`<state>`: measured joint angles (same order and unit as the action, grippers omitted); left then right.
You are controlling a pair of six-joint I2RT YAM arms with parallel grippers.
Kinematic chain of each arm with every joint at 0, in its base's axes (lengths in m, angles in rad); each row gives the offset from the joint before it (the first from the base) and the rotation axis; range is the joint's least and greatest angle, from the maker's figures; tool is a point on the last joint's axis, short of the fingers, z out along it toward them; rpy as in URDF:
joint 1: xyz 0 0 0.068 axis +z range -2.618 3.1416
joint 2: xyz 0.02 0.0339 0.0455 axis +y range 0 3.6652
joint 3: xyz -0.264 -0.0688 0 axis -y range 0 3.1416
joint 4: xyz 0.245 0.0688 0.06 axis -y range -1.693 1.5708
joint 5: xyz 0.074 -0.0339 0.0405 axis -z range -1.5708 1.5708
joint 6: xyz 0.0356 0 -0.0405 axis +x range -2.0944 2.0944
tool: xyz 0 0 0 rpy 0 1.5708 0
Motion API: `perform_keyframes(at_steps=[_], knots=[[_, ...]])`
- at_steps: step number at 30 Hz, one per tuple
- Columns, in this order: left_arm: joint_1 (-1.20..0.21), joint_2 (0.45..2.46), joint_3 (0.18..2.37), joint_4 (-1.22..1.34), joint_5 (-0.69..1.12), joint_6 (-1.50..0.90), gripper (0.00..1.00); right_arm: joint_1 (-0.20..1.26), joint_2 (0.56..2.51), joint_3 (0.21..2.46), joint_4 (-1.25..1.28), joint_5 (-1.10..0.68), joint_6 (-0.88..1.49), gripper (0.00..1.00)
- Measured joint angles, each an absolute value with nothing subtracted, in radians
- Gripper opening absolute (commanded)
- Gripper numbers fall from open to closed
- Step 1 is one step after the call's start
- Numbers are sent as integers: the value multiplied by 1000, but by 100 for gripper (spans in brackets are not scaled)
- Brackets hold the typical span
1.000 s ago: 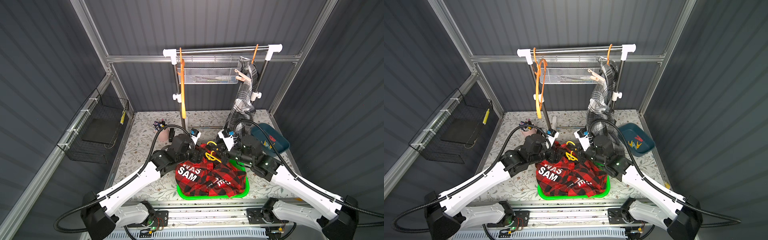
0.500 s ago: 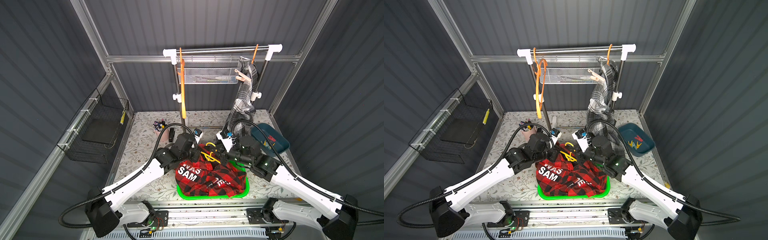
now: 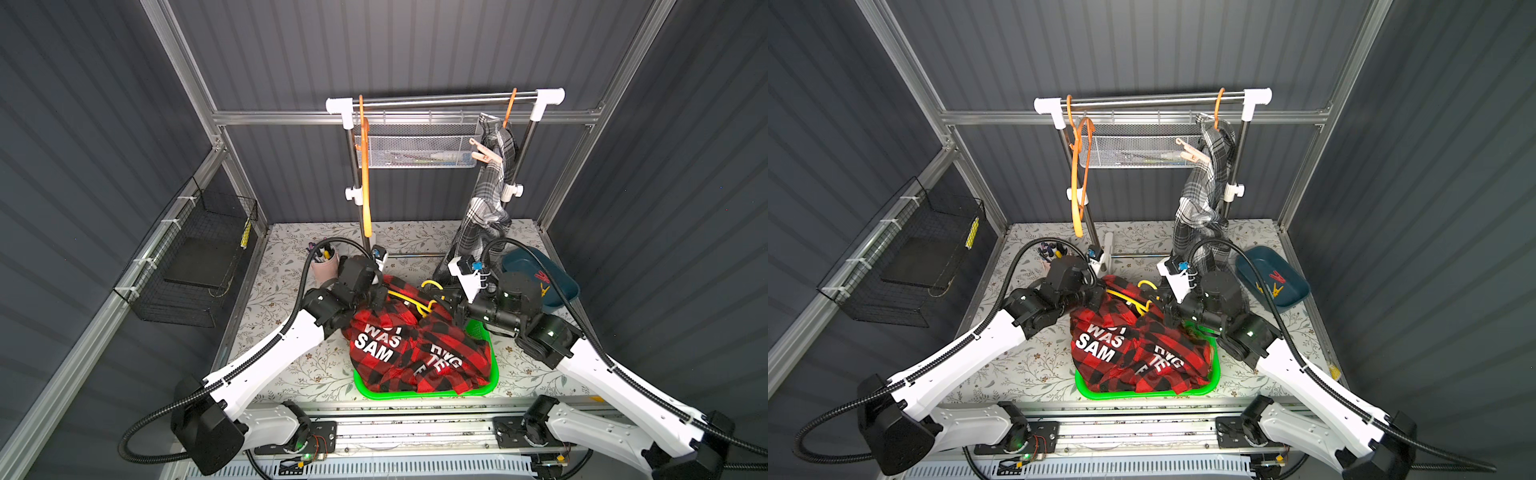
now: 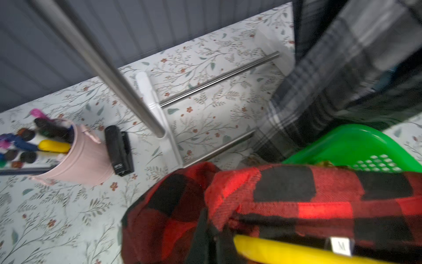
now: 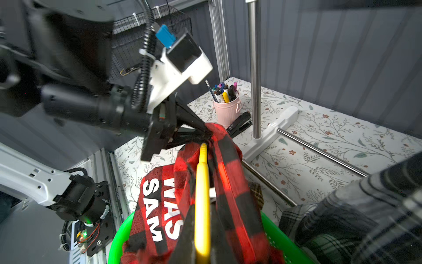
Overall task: Remove the clothespins securing long-sleeve shirts to the hanger
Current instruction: Remove the long-sleeve shirt from the hanger.
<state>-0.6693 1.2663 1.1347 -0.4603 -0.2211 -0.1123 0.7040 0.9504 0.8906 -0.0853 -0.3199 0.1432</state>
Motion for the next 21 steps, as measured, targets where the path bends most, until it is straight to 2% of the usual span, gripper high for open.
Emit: perform_keyframes(at_steps=[3,11,21], knots=[[-622,1262,1134,-469,-204,-116,0,686,911,890,-92,-342,149,0],[-611,1248,1122,-466,-157,-143,0,625,826,868,-132,-388,157,0],[-503,1196,1019,-445,-9,-208,0,590,756,854,-150,-427,157,0]])
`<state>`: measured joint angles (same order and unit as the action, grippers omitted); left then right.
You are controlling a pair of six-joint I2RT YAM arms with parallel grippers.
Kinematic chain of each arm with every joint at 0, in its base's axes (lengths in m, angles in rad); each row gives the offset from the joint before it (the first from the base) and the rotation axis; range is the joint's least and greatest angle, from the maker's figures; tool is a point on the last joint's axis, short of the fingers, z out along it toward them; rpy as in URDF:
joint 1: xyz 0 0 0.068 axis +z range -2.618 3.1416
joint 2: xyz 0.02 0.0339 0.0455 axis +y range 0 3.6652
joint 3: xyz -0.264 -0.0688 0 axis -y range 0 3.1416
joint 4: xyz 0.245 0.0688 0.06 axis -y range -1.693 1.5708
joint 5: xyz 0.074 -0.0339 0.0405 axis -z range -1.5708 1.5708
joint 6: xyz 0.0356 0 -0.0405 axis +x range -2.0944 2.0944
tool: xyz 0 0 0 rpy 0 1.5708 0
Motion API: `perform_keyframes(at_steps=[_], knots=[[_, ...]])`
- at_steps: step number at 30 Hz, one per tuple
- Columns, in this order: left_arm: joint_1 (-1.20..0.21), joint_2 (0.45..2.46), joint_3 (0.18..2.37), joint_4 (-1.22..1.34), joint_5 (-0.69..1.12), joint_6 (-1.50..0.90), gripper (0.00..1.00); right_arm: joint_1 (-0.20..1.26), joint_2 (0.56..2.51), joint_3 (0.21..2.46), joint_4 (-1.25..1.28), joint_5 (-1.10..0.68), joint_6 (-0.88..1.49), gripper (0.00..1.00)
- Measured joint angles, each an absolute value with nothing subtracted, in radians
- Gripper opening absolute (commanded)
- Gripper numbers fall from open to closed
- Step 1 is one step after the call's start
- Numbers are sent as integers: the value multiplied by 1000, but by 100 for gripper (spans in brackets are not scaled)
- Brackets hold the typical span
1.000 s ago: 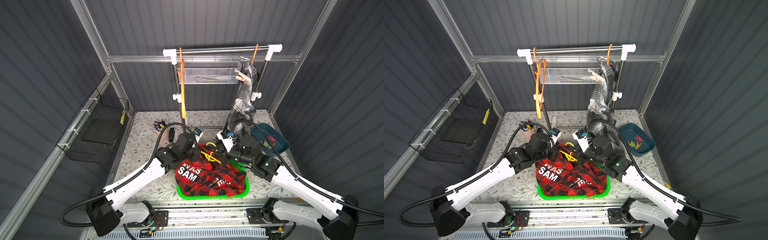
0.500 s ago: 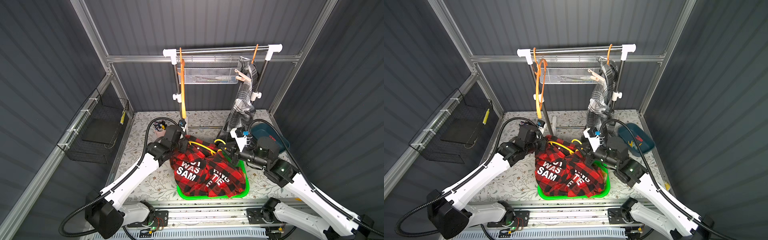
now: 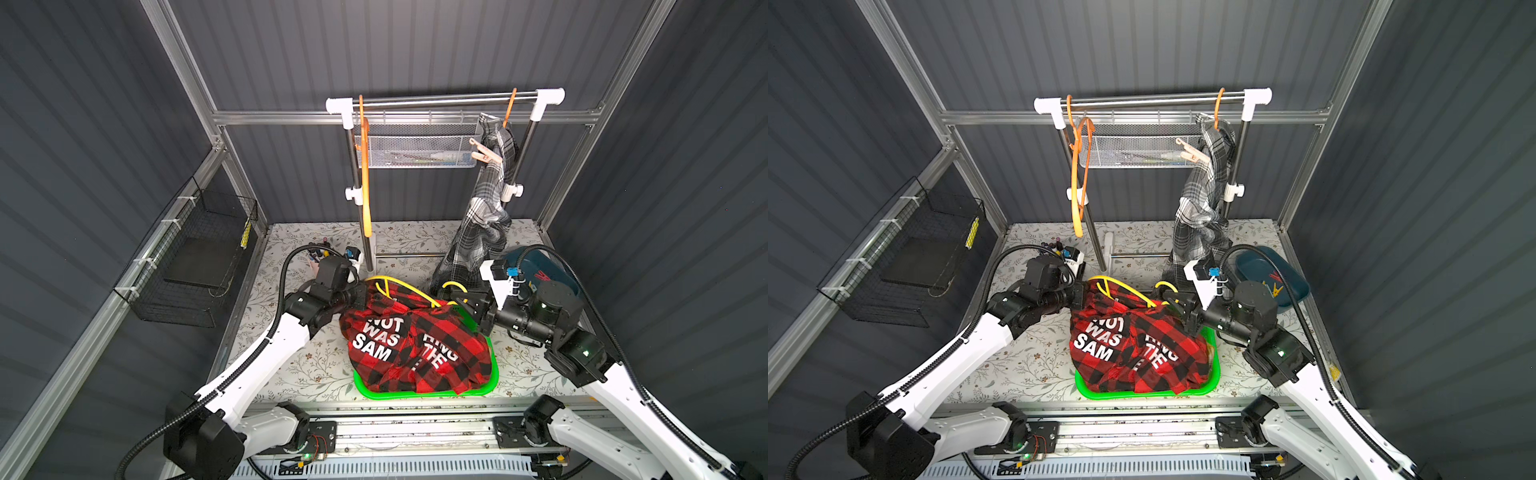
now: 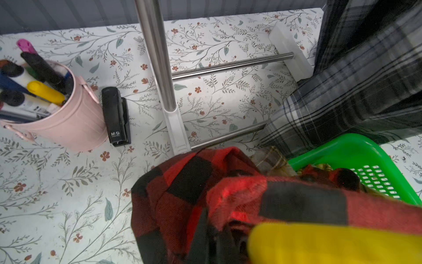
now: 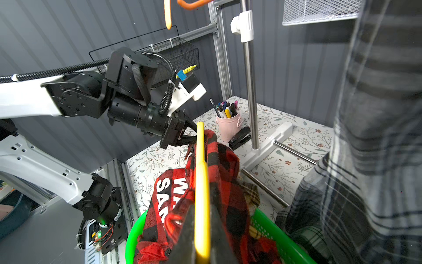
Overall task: Remove the clothespins securing long-sleeve shirts to the hanger
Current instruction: Remove the long-sleeve shirt from the hanger.
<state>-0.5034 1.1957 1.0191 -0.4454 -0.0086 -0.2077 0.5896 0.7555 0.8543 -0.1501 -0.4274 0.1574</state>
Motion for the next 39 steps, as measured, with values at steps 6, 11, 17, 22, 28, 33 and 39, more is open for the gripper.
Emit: perform_keyframes(at_steps=[6,11,17,22,28,33,39], knots=[[-486,1180,981,-401,60,-228,0,587,744,854,-159,-424,157,0],[-471,1131,897,-336,134,-287,0,585,756,855,-155,-414,161,0],[-516,1102,772,-262,157,-380,0,594,820,857,-127,-392,171,0],[-626,1106,752,-220,146,-421,0,620,879,875,-120,-364,165,0],[-657,1126,774,-180,167,-455,49,678,965,904,-99,-312,132,0],[-657,1090,855,-177,178,-487,68,698,1024,913,-74,-287,114,0],[-657,1031,898,-125,192,-552,73,711,1058,924,-64,-260,99,0]])
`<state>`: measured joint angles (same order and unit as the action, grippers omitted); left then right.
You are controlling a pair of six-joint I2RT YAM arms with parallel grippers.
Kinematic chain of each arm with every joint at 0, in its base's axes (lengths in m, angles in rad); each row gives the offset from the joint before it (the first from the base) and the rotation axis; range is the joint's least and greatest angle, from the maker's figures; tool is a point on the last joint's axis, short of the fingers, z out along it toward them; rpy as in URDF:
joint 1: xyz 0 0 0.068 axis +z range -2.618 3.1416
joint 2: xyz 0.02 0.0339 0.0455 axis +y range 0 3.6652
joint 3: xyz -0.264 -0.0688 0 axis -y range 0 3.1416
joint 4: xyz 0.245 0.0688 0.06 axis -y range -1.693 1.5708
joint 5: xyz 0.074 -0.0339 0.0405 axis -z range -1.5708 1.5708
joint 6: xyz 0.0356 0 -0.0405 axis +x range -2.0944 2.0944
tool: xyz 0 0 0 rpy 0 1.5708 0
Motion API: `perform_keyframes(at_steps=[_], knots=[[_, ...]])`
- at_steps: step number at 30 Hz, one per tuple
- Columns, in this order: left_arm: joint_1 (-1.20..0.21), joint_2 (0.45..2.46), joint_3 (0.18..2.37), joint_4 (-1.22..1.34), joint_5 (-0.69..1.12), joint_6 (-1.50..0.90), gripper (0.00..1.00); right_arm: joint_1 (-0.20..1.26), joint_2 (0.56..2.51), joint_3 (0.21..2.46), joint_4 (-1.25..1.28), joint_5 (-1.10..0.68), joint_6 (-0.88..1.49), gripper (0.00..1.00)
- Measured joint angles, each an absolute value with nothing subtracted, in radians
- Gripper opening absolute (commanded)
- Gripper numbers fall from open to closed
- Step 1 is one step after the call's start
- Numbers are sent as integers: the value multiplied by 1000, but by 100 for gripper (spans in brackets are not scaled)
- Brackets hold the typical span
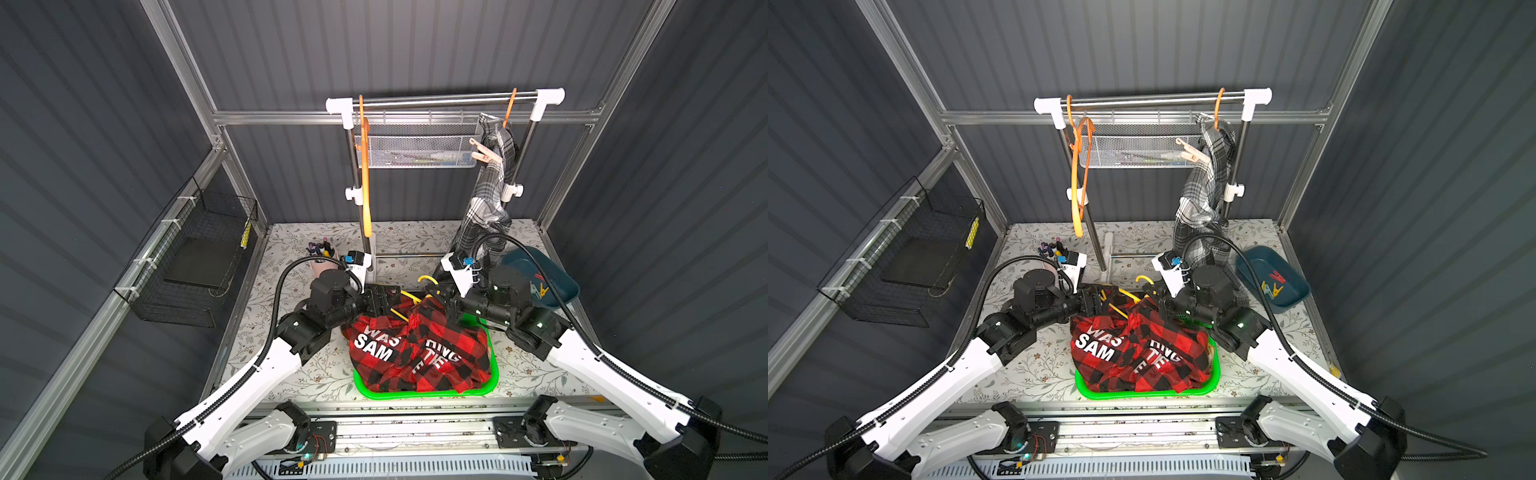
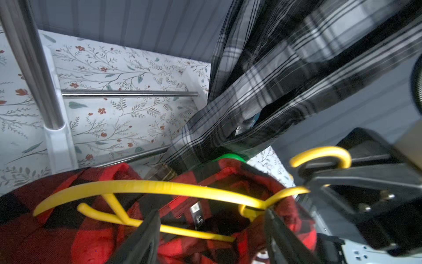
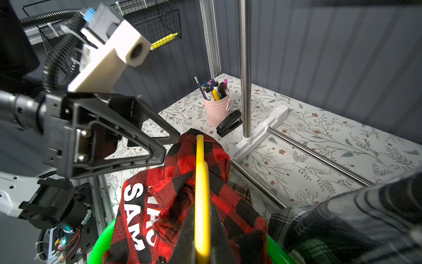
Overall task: Remove the clothespins securing long-sleeve shirts to the hanger
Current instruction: Remove the long-sleeve shirt from the hanger.
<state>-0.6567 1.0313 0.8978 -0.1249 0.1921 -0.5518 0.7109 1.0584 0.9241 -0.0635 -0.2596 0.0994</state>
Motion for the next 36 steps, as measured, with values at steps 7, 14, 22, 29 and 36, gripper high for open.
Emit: perform_keyframes(at_steps=[7,14,22,29,36], knots=[[-657,1096,870,-28,223,-665,75,749,1059,925,-15,-206,85,0],[-657,1124,844,26,222,-729,75,785,1059,922,40,-184,77,0],[-657,1167,844,120,209,-784,67,813,1061,922,71,-210,70,0],[-657,1212,833,261,193,-888,21,813,1077,915,81,-220,67,0],[-659,1213,827,375,178,-981,0,815,1082,896,83,-232,84,35]])
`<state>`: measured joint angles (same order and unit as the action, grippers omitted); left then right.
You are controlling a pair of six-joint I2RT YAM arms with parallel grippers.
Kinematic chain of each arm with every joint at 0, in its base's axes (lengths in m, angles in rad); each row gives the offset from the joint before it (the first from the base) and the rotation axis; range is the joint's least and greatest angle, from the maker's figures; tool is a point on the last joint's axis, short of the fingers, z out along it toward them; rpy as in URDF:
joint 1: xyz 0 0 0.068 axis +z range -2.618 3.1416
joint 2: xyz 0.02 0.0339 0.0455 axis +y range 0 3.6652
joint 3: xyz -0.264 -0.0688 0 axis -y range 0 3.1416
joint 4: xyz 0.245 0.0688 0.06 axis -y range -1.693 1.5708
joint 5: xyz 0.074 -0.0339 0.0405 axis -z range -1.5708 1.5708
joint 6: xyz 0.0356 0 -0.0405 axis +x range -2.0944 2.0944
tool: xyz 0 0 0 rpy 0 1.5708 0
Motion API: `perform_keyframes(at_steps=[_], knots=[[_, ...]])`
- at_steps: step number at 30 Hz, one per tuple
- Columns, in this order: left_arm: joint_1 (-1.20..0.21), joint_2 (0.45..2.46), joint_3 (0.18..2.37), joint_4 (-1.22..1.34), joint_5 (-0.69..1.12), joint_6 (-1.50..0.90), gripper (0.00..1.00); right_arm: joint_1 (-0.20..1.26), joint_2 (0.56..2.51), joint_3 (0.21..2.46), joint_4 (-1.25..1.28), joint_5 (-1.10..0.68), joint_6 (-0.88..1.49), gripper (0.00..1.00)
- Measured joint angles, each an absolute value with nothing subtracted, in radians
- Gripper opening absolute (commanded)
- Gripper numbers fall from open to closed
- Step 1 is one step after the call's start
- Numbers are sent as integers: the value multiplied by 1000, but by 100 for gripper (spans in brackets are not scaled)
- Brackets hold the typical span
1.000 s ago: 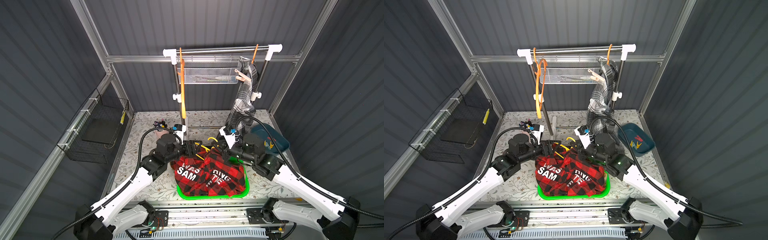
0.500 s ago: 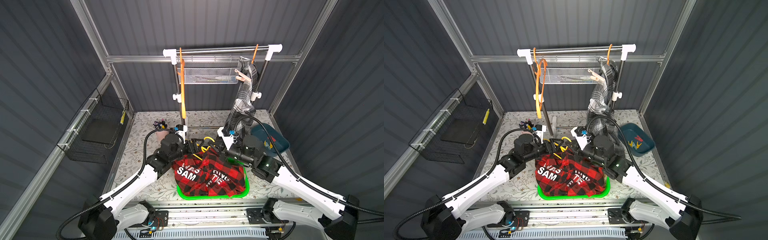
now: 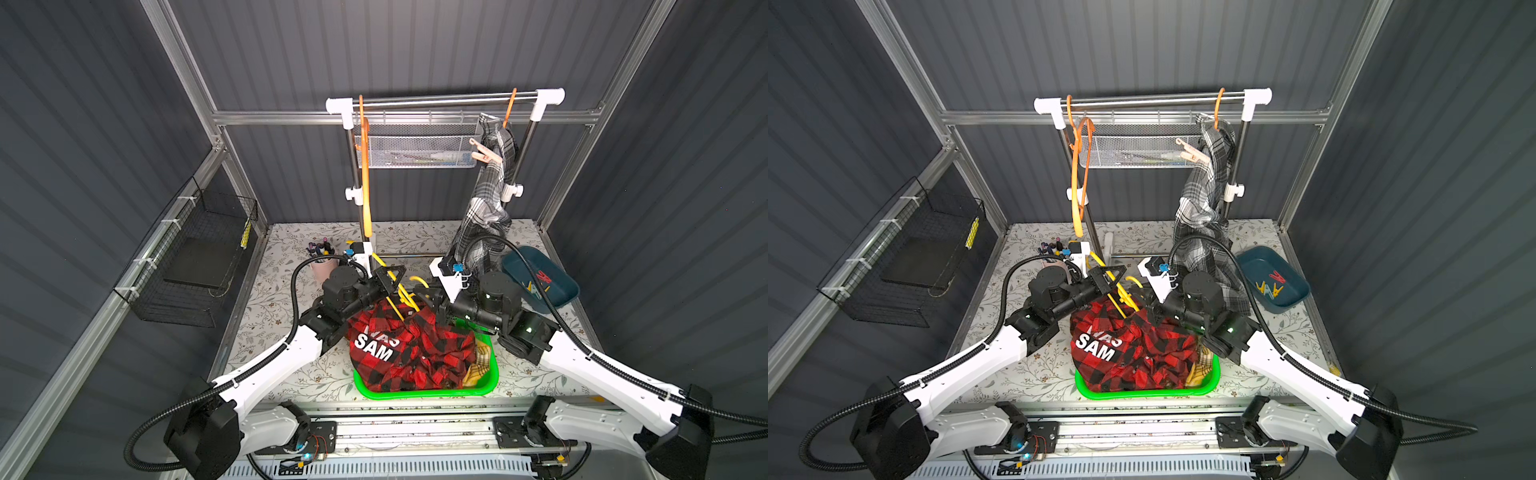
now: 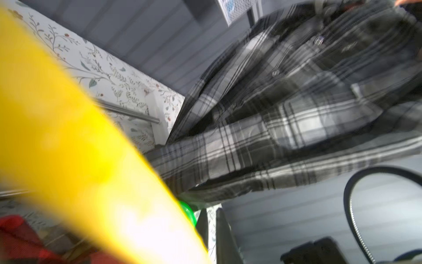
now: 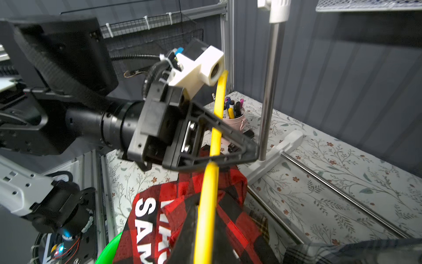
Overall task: Remove the clothespins securing long-sleeve shirts to the hanger
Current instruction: Remove the long-sleeve shirt from the hanger.
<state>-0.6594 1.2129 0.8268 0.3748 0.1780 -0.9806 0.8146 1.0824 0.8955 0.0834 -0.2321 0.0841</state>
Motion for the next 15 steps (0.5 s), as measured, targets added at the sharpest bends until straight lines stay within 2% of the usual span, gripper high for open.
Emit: perform_keyframes(at_steps=[2,4,8,12,15], knots=[[-662,1213,817,399,167,-986,0,819,1079,883,99,-240,92,48],[-662,1209,808,410,151,-993,0,821,1071,861,114,-240,101,57],[-659,1176,807,412,115,-995,0,821,1058,797,145,-238,131,66],[-616,1125,809,413,106,-992,0,809,1057,709,208,-236,181,69],[-528,1098,812,438,134,-1018,0,769,1073,626,265,-241,242,69]])
